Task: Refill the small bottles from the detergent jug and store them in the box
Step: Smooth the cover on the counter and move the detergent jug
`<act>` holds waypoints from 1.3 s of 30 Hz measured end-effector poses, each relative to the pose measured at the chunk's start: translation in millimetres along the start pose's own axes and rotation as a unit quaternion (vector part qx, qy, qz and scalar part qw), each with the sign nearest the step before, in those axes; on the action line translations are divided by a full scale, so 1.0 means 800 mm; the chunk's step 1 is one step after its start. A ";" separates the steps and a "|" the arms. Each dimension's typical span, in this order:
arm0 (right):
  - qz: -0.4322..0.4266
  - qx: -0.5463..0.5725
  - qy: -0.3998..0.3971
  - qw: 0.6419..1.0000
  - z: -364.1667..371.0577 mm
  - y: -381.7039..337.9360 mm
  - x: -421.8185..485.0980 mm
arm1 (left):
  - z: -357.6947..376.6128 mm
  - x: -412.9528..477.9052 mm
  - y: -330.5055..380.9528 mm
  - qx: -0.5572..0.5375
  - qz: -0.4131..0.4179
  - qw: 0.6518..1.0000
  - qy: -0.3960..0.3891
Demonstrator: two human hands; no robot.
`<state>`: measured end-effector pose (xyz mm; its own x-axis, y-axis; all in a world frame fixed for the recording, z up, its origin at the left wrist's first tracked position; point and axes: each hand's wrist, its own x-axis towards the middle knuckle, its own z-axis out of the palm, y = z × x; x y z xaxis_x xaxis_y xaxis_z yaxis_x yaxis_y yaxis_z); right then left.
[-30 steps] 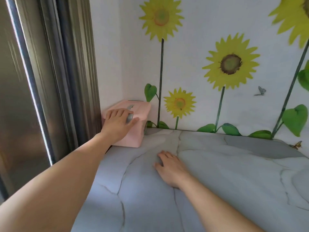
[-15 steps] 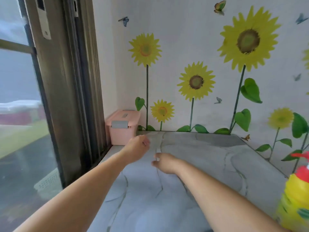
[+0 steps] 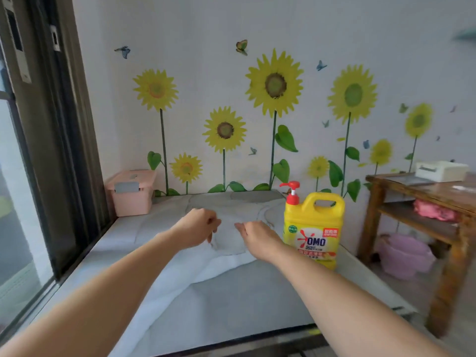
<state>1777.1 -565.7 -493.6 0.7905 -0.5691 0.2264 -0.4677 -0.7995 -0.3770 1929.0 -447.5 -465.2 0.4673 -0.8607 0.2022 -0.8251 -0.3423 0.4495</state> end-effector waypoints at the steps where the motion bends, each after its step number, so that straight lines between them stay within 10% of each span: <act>1: 0.003 -0.002 -0.008 1.000 -0.008 0.015 -0.011 | 0.008 -0.001 0.014 -0.007 0.008 1.000 -0.013; 8: 0.194 0.074 -0.173 0.963 -0.031 0.140 -0.079 | 0.095 0.018 0.065 -0.028 0.048 0.989 -0.136; 14: 0.366 0.097 -0.039 0.925 -0.066 0.251 -0.109 | 0.142 0.046 0.079 0.005 0.082 0.987 -0.139; 22: 0.259 0.311 0.060 0.913 -0.036 0.228 -0.044 | 0.142 0.063 0.055 -0.089 0.073 0.988 -0.103; 39: 0.036 0.308 -0.126 0.942 0.096 -0.013 0.044 | 0.053 -0.059 -0.137 -0.359 -0.078 0.930 -0.029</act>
<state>1840.5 -562.8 -550.5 0.8700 -0.4930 -0.0110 -0.2674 -0.4529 -0.8505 1984.2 -385.3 -560.8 0.5283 -0.8476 0.0493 -0.3151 -0.1419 0.9384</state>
